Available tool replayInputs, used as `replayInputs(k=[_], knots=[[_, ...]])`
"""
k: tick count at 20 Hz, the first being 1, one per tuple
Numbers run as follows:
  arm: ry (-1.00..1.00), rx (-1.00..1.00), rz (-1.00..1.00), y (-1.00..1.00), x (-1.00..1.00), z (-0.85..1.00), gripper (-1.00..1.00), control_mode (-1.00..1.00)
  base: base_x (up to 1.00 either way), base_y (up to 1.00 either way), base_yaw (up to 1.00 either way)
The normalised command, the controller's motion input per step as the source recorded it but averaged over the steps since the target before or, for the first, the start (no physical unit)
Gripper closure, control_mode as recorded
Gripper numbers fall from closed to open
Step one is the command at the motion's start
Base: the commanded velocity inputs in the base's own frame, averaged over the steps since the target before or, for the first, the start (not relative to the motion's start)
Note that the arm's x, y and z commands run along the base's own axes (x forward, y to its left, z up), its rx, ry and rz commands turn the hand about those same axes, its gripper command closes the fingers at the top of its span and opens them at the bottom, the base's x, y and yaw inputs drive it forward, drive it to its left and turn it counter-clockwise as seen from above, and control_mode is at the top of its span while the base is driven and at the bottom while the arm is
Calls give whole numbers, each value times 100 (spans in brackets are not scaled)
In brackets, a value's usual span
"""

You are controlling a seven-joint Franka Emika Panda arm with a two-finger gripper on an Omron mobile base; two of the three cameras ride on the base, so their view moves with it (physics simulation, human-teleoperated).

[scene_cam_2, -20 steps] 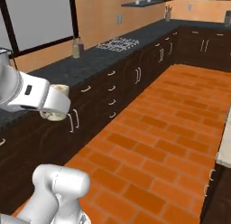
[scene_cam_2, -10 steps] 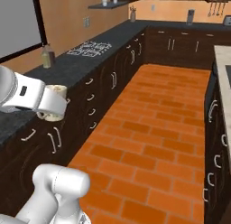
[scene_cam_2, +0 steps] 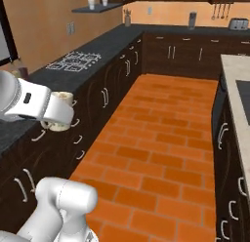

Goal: Gather all objects into one cabinet and sort the glasses and bowls to opposite sides.

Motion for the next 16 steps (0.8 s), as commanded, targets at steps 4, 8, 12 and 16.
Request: replayInputs(k=[4, 8, 12, 16], knots=[[0, 0, 0, 0, 0, 0, 100, 100, 97, 17, 0], [0, 0, 0, 0, 0, 0, 100, 100, 96, 12, 0], [0, 0, 0, 0, 0, 0, 100, 100, 100, 2, 0], [0, 0, 0, 0, 0, 0, 100, 100, 100, 0, 0]])
